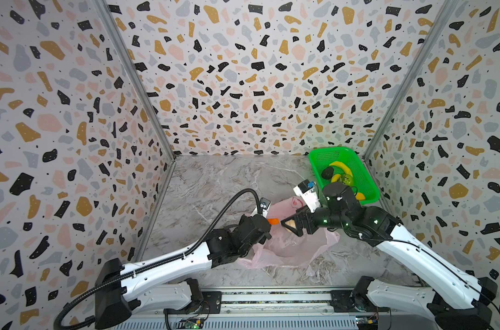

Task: Untie the knot of the plastic bag and take out the fruit
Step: Pick up the fruit from the plastic bag.

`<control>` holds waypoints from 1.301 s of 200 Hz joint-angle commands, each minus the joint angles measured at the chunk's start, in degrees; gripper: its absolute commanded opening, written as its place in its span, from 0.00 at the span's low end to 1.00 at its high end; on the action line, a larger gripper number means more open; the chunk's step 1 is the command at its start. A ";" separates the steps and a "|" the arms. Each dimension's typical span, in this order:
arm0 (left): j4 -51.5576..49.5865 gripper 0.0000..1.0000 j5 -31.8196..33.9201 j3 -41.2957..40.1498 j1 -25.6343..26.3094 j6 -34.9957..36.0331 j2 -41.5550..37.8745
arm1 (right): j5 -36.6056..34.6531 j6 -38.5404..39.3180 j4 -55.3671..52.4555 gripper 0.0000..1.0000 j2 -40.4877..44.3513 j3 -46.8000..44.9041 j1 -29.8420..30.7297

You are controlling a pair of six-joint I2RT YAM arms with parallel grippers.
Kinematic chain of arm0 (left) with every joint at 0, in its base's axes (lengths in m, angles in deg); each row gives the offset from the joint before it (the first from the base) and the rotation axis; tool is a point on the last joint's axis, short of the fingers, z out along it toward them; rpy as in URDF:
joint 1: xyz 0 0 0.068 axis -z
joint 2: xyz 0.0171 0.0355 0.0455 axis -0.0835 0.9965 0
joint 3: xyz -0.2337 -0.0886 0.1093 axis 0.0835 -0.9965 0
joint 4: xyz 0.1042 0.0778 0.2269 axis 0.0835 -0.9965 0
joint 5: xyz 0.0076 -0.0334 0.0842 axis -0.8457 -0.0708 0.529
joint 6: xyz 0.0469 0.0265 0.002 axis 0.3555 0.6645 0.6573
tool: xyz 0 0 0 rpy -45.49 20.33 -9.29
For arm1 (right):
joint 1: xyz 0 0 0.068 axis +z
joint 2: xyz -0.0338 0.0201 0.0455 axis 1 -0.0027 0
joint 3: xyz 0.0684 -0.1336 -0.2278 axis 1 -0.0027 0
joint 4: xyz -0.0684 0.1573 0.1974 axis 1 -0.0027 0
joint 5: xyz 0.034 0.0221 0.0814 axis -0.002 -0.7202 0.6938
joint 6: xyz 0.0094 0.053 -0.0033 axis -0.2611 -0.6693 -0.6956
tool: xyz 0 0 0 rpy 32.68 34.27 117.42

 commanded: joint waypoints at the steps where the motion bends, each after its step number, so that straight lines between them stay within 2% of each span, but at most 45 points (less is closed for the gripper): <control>1: 0.78 0.00 1.25 1.56 0.30 0.84 -0.31 | -4.52 -5.40 3.06 0.93 0.47 -4.55 3.49; 52: 0.38 0.00 0.53 1.22 0.30 0.34 -0.91 | -13.31 -7.31 9.73 0.92 -2.96 -12.06 7.54; 72: 1.12 0.00 -0.02 0.65 0.30 0.31 -1.35 | -16.75 -8.36 12.28 0.93 -4.29 -15.32 7.50; 104: 3.62 0.00 -2.11 -1.05 0.31 0.90 -1.89 | -22.93 -8.62 19.04 1.00 -7.12 -20.50 7.46; 133: 3.76 0.00 -2.33 -1.65 0.39 1.02 -1.76 | -27.06 -8.00 24.89 1.00 -8.92 -23.89 5.69; 191: 4.37 0.00 -3.16 -1.74 0.56 1.01 -0.55 | -26.65 -4.98 34.74 1.00 -13.19 -27.49 -1.35; 260: 4.74 0.00 -3.74 -1.51 0.56 1.38 0.33 | -26.22 -2.79 40.87 1.00 -20.80 -27.02 -4.35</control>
